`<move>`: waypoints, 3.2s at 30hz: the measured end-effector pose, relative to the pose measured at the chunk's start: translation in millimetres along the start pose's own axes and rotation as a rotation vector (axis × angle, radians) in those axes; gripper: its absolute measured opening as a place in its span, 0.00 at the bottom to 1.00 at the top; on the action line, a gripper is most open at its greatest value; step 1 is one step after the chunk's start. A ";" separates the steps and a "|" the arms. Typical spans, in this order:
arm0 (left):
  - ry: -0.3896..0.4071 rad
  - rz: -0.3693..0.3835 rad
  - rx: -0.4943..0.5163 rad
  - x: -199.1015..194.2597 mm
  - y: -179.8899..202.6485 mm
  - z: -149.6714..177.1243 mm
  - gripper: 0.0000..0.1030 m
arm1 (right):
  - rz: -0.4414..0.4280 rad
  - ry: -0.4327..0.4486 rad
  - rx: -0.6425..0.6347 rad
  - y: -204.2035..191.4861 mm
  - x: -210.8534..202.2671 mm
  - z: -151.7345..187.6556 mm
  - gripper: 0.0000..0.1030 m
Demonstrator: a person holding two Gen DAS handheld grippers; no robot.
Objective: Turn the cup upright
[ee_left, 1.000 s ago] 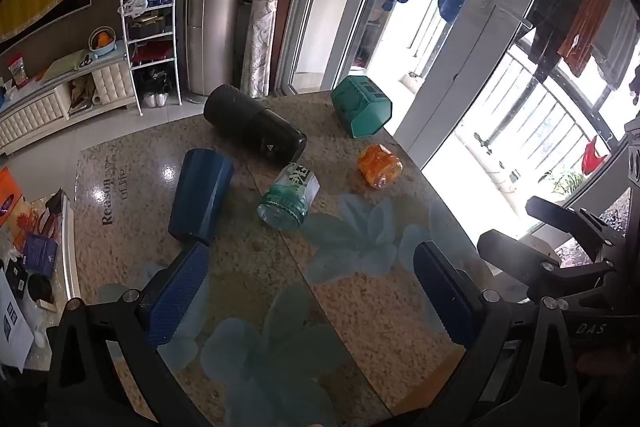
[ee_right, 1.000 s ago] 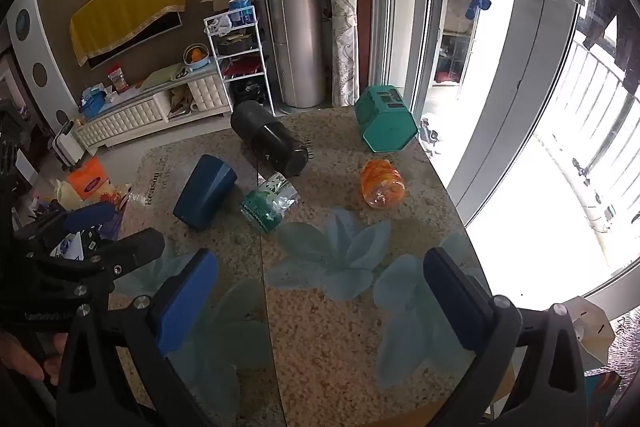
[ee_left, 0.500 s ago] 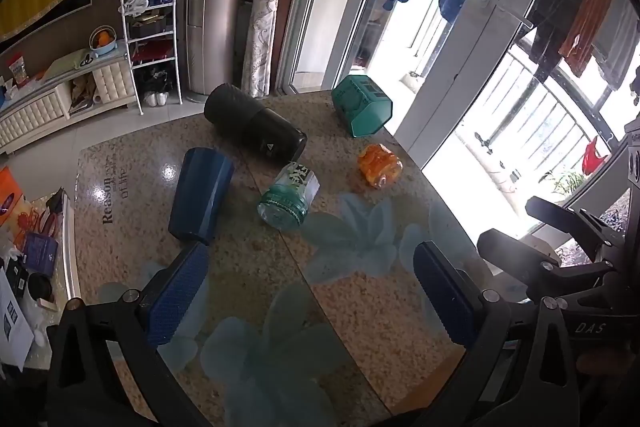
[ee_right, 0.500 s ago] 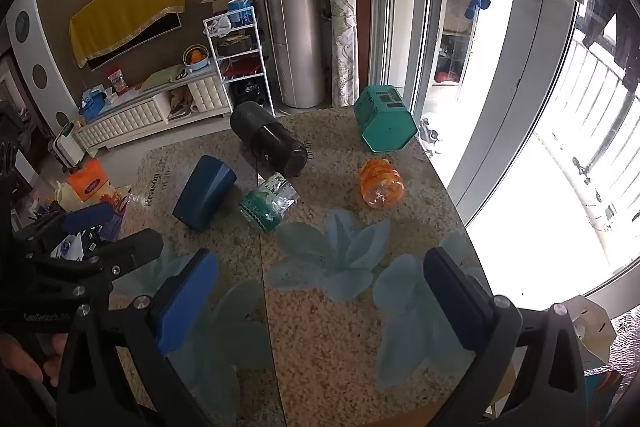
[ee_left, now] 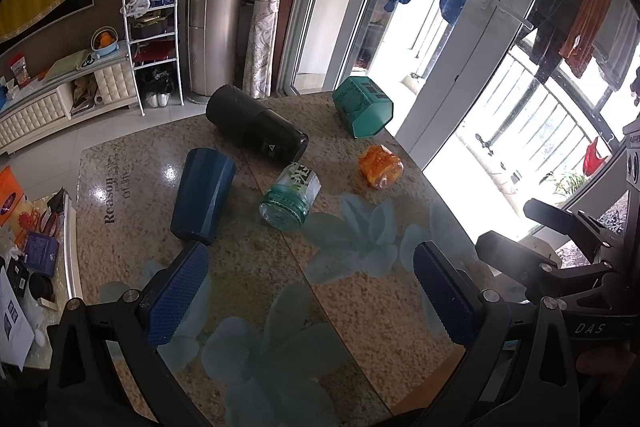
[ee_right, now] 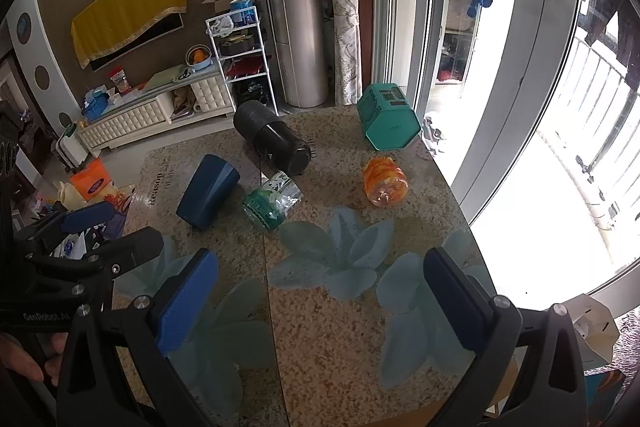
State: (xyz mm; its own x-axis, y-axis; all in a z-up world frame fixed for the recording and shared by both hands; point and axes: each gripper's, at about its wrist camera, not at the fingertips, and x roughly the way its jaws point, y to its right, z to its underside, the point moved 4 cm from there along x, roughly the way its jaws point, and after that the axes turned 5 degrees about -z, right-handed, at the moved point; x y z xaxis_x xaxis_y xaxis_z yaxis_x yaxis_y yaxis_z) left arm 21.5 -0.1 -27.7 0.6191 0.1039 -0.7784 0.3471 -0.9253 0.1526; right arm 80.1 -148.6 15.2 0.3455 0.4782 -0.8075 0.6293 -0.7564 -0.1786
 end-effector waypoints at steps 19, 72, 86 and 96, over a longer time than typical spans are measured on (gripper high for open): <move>-0.002 0.002 0.000 -0.2 2.0 0.9 1.00 | -0.001 -0.001 0.005 0.4 -2.2 2.3 1.00; -0.302 -0.154 0.127 99.2 -69.6 -10.6 1.00 | -0.121 -0.251 0.037 8.2 72.1 13.3 1.00; -0.441 -0.162 0.121 180.5 -102.4 -23.7 1.00 | -0.128 -0.340 0.064 32.9 106.4 13.8 1.00; -0.546 -0.184 0.086 235.2 -127.4 -25.6 1.00 | -0.120 -0.389 0.099 55.7 124.0 16.7 1.00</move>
State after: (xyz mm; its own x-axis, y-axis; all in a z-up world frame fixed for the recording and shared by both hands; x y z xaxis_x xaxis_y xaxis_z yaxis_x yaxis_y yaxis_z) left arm 140.9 151.6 -214.7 0.0932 0.0842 -0.9921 0.3425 -0.9383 -0.0474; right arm 146.4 -138.9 -104.3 -0.0267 0.3761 -0.9262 0.5728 -0.7536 -0.3225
